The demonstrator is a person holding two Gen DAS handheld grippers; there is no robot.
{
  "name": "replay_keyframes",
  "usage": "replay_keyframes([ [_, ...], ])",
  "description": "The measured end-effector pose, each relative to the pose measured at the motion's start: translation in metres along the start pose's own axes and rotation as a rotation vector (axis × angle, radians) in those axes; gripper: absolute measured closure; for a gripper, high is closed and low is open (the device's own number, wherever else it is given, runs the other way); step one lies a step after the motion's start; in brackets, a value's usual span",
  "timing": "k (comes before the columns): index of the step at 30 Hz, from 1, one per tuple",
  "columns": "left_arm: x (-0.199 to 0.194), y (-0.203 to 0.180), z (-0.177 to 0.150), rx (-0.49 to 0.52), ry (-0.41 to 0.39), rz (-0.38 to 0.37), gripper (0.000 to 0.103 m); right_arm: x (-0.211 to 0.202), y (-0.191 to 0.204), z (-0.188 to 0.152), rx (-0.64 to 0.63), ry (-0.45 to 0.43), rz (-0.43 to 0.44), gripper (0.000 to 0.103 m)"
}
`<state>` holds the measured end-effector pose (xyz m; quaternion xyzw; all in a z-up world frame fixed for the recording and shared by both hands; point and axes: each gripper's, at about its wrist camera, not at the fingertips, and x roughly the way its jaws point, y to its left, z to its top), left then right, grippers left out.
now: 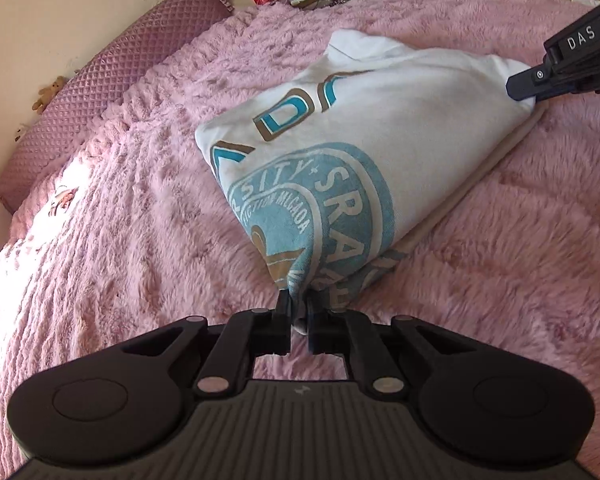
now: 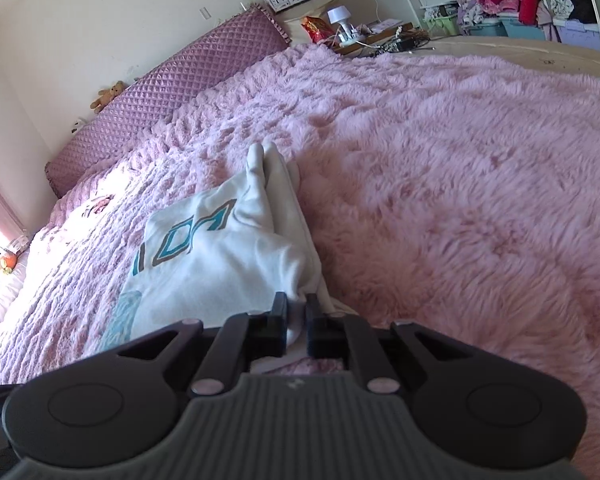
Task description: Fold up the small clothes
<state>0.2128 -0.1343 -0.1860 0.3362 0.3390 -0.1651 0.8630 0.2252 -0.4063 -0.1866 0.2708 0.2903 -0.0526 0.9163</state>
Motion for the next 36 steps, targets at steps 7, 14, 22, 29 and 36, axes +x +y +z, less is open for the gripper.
replay_keyframes([
  [7,-0.012,0.017,-0.009,-0.091,0.006,-0.07,0.092,-0.007,0.0,-0.002,-0.033,0.008,-0.006,0.097],
  [14,-0.056,0.057,0.003,-0.265,-0.14,-0.137,0.09,-0.035,0.009,0.027,-0.042,-0.107,0.011,0.092],
  [22,-0.009,0.084,0.034,-0.584,-0.152,-0.391,0.09,0.004,0.023,0.03,-0.122,0.006,-0.059,0.088],
  [29,0.047,0.09,0.004,-0.74,-0.042,-0.465,0.089,0.026,0.011,0.01,-0.175,0.068,-0.117,0.098],
  [36,0.041,0.096,0.009,-0.711,-0.061,-0.47,0.089,0.024,0.005,0.018,-0.163,0.107,-0.111,0.083],
])
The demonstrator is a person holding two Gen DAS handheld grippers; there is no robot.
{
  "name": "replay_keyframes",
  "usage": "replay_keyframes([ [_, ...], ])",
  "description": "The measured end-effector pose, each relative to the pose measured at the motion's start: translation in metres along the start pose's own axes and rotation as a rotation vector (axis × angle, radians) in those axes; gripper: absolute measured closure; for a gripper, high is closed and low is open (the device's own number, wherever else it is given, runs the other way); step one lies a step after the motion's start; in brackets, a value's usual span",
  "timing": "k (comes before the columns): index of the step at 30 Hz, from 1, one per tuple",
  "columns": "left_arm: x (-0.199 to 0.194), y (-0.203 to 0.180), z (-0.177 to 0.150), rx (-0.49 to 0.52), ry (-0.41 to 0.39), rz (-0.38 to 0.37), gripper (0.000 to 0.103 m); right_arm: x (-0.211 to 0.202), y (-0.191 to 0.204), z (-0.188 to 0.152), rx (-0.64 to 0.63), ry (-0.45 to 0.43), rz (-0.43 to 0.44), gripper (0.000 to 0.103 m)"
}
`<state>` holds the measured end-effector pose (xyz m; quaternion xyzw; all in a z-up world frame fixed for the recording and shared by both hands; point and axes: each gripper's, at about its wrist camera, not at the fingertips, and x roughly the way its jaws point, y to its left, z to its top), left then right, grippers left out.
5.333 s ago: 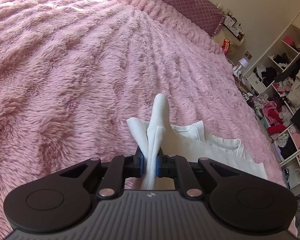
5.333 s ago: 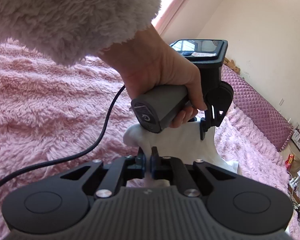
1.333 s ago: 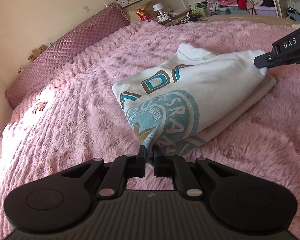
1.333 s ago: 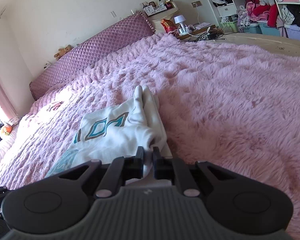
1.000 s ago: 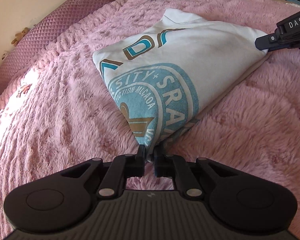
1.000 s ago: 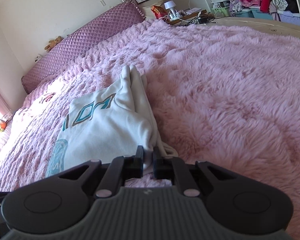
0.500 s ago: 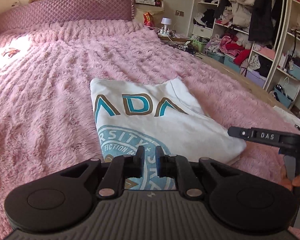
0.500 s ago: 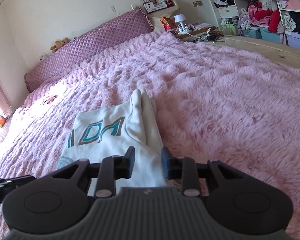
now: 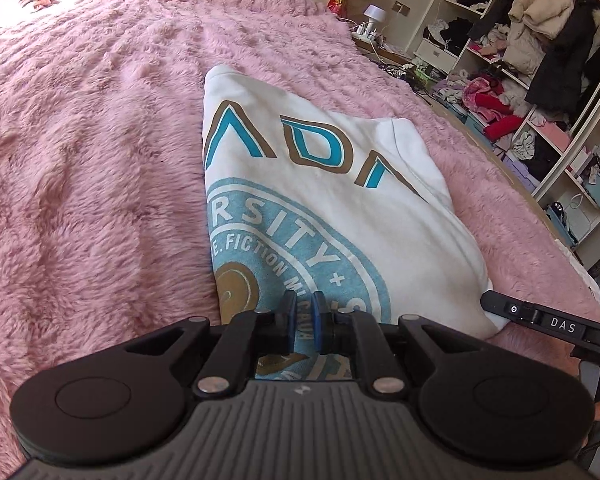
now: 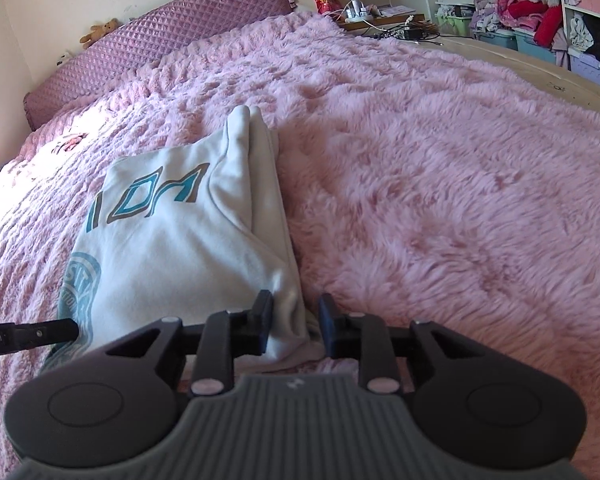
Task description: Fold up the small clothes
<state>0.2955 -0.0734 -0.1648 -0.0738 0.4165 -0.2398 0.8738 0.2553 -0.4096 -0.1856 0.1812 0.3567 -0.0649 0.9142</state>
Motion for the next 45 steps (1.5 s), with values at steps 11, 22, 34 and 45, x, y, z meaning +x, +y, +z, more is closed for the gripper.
replay_keyframes([
  [11,-0.001,-0.002,0.03,-0.028,-0.069,-0.023,0.078,0.014,0.044,0.085,-0.17,-0.202,0.104,0.083],
  [22,0.014,0.009,0.026,-0.061,-0.029,0.02,0.063,0.12,0.074,0.133,-0.32,-0.142,0.004,0.083],
  [34,0.023,0.007,0.023,-0.055,-0.023,0.002,0.055,0.135,0.075,0.144,-0.369,-0.145,-0.02,0.103],
  [45,0.01,0.011,0.025,-0.094,-0.033,-0.015,0.055,0.114,0.052,0.135,-0.264,-0.138,0.029,0.08],
])
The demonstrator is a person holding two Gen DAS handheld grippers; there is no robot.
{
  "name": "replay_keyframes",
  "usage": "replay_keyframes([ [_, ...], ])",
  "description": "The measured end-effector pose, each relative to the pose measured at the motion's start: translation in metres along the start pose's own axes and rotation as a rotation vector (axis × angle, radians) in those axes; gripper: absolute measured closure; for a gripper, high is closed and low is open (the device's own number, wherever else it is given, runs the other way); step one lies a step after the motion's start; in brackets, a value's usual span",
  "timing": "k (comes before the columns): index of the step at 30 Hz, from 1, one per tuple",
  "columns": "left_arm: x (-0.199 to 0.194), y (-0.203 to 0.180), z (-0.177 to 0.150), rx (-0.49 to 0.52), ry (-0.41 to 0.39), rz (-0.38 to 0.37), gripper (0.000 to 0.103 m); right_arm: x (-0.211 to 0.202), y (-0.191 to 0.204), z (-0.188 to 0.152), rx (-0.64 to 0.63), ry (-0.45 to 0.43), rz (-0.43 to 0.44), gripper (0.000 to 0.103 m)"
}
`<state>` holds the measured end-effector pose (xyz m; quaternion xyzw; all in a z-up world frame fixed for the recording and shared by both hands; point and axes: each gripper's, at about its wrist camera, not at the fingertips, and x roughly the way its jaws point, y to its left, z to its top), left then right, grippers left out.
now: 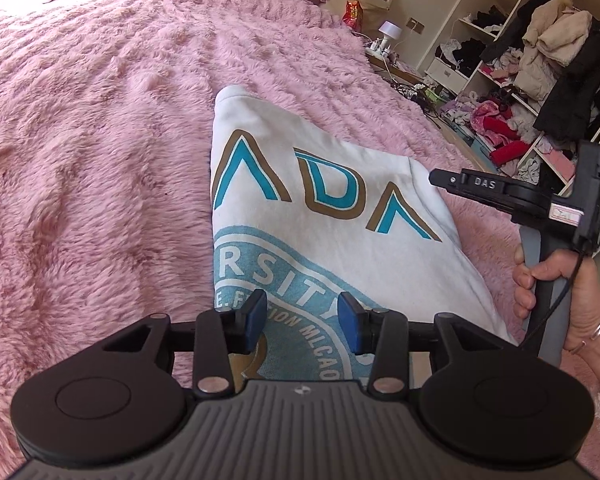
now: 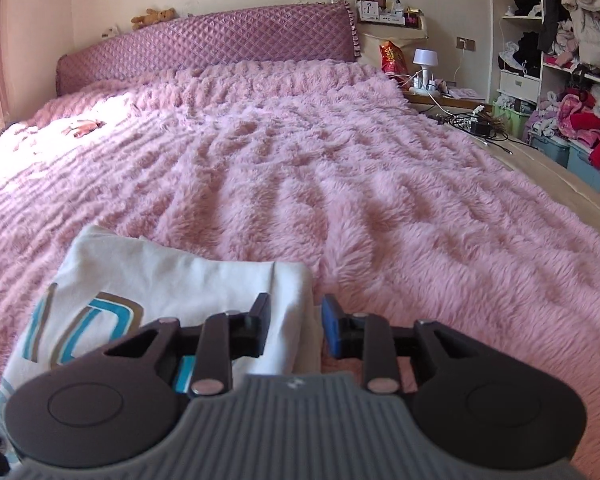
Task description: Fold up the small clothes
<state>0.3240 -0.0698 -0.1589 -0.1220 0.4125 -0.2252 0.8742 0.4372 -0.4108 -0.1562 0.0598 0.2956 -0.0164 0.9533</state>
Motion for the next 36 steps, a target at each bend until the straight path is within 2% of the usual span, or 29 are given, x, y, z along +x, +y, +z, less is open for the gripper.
replay_keyframes([
  [4,-0.026,0.004,-0.008,-0.052,-0.044,-0.049,0.051,-0.067,-0.031,-0.019,0.151,-0.005,0.145,0.079],
  [8,-0.041,0.005,-0.021,-0.112,-0.044,-0.112,0.05,-0.113,-0.047,-0.061,0.224,0.046,0.206,0.077],
  [10,-0.044,0.0,-0.028,-0.108,-0.039,-0.129,0.05,-0.125,-0.046,-0.082,0.235,0.081,0.201,0.077],
  [14,-0.037,-0.007,-0.036,-0.09,-0.008,-0.101,0.048,-0.129,-0.043,-0.113,0.277,0.125,0.209,0.075],
  [15,-0.034,-0.006,-0.037,-0.092,0.002,-0.094,0.048,-0.128,-0.043,-0.117,0.301,0.136,0.225,0.097],
  [16,-0.031,-0.005,-0.039,-0.092,0.008,-0.089,0.048,-0.129,-0.044,-0.122,0.331,0.139,0.254,0.103],
  [21,-0.026,-0.003,-0.043,-0.054,0.03,-0.082,0.048,-0.159,-0.041,-0.119,0.338,0.05,0.254,0.103],
  [24,-0.02,0.002,-0.047,-0.054,0.051,-0.087,0.049,-0.16,-0.042,-0.126,0.333,0.083,0.231,0.103],
  [27,-0.013,0.006,-0.049,-0.055,0.063,-0.094,0.049,-0.14,-0.051,-0.145,0.382,0.131,0.213,0.103],
  [29,-0.013,0.005,-0.05,-0.047,0.063,-0.091,0.049,-0.135,-0.053,-0.15,0.417,0.137,0.214,0.103],
  [31,-0.016,0.003,-0.049,-0.03,0.061,-0.088,0.049,-0.138,-0.05,-0.147,0.401,0.132,0.205,0.103],
  [32,-0.018,0.002,-0.047,-0.034,0.06,-0.093,0.049,-0.142,-0.049,-0.145,0.394,0.123,0.206,0.093],
  [33,-0.022,0.003,-0.045,-0.037,0.058,-0.102,0.049,-0.147,-0.05,-0.143,0.393,0.117,0.204,0.075],
  [34,-0.025,0.004,-0.042,-0.044,0.054,-0.113,0.049,-0.153,-0.052,-0.14,0.395,0.104,0.206,0.066],
  [35,-0.03,0.007,-0.038,-0.061,0.047,-0.131,0.048,-0.156,-0.054,-0.138,0.399,0.09,0.219,0.059],
  [36,-0.033,0.012,-0.033,-0.086,0.037,-0.148,0.048,-0.159,-0.06,-0.133,0.408,0.073,0.246,0.06],
])
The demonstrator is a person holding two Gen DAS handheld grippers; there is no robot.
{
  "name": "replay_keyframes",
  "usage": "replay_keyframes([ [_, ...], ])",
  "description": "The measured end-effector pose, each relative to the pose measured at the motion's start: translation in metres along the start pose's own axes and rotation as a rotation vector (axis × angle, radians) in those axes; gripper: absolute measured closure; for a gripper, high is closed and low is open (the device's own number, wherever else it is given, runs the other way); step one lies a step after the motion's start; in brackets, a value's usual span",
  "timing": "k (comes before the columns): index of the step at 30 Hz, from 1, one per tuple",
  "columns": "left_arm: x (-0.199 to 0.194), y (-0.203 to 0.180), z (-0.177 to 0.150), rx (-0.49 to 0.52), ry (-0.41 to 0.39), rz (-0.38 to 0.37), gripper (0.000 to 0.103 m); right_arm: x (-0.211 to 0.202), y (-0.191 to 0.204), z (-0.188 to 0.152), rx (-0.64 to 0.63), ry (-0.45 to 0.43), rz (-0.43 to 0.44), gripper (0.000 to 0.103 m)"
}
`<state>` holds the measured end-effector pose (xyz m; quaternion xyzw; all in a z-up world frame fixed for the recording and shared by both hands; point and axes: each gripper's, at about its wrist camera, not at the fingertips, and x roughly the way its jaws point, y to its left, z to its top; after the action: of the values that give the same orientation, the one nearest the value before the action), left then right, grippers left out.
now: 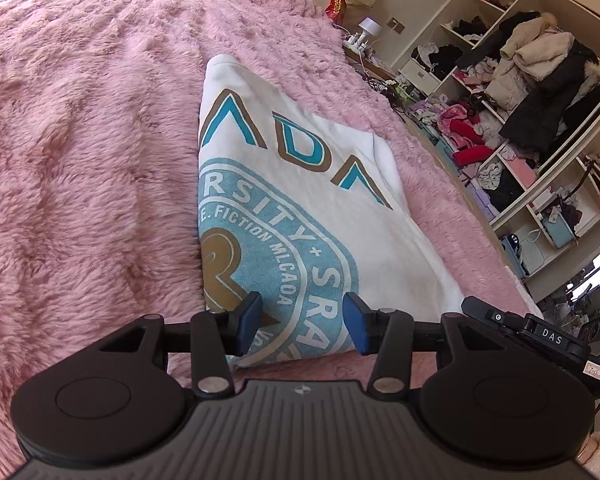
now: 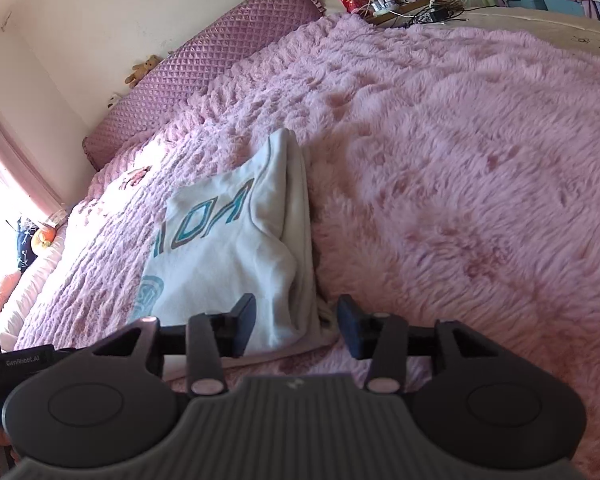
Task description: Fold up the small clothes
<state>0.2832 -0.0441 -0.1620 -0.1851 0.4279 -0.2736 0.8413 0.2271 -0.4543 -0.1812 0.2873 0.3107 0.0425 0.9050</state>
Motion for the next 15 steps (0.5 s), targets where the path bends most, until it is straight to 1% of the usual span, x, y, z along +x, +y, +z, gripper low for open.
replay_keyframes([
  [2,-0.007,0.012,0.011,-0.045,-0.025,-0.023,0.047,-0.005,-0.003,0.012,0.014,-0.013,0.043,0.06],
  [3,-0.009,0.019,0.016,-0.069,-0.035,-0.031,0.046,-0.004,-0.005,0.019,0.019,-0.014,0.061,0.058],
  [5,-0.008,0.037,0.027,-0.137,-0.038,-0.056,0.046,0.002,-0.011,0.035,0.058,0.013,0.114,0.056],
  [8,0.0,0.067,0.039,-0.251,-0.021,-0.094,0.046,0.017,-0.022,0.053,0.103,0.038,0.171,0.051],
  [12,0.015,0.1,0.043,-0.358,0.002,-0.138,0.046,0.044,-0.042,0.063,0.191,0.116,0.209,0.05],
  [15,0.031,0.115,0.043,-0.427,0.035,-0.175,0.046,0.061,-0.056,0.065,0.241,0.146,0.226,0.049],
])
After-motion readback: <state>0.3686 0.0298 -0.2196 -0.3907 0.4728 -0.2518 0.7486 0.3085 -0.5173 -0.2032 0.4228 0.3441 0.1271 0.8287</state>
